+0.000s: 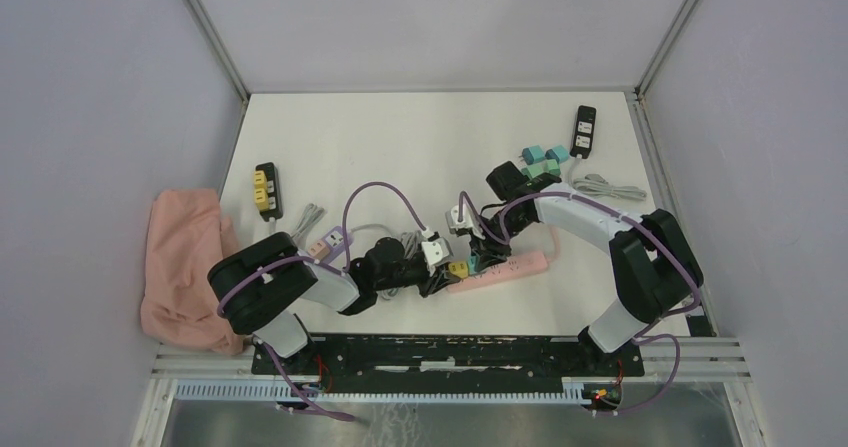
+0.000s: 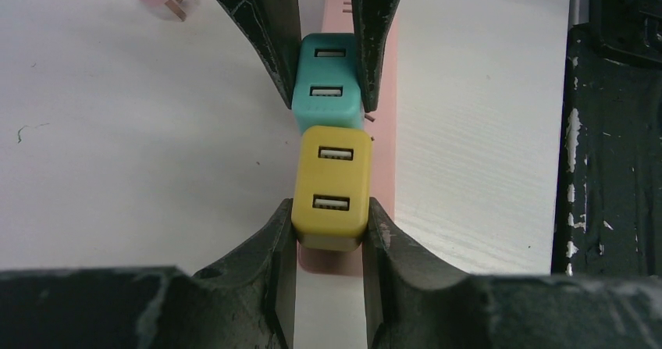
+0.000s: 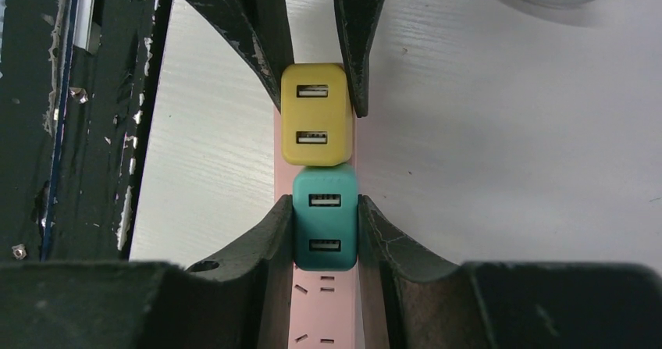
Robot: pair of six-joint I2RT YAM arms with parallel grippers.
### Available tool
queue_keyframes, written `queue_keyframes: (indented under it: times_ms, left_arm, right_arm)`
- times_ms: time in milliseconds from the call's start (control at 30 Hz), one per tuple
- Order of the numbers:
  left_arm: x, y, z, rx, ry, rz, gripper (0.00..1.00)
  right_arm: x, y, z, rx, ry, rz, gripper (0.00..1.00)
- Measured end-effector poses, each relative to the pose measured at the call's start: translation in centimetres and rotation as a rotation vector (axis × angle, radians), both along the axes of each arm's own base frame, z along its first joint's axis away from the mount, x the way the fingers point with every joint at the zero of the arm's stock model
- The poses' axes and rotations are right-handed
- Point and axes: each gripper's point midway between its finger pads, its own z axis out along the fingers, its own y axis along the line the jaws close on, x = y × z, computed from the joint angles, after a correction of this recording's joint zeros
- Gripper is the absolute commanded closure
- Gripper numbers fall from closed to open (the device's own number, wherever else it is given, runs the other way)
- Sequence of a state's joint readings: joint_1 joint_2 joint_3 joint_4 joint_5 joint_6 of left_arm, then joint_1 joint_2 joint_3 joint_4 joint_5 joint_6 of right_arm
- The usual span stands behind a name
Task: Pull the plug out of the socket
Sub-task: Remove the plug from the socket.
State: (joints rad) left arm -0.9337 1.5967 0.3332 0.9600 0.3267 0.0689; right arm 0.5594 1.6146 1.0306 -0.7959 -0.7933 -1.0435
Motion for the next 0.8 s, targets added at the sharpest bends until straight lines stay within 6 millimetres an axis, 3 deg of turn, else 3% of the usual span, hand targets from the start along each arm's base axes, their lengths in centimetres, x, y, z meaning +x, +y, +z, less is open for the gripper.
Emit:
queue_keyframes:
  times_ms: [333,600,800]
  left_arm:
    - [0.2,0.0,0.2,-0.006,-0.007,0.007,0.97]
    - [0.0,-0.1,-0.1,0.0,0.002,-0.006,0.97]
    - [0.0,0.0,-0.1,0.001,0.004,-0.005,0.97]
  right_arm:
    - [1.1,-0.4,0.2,0.002,0.035,-0.093,1.0]
    - [-0.2,0.0,0.0,0.007,-0.019,0.037,1.0]
    - [0.3,0.1,0.0,-0.031,0.006,-0.054,1.0]
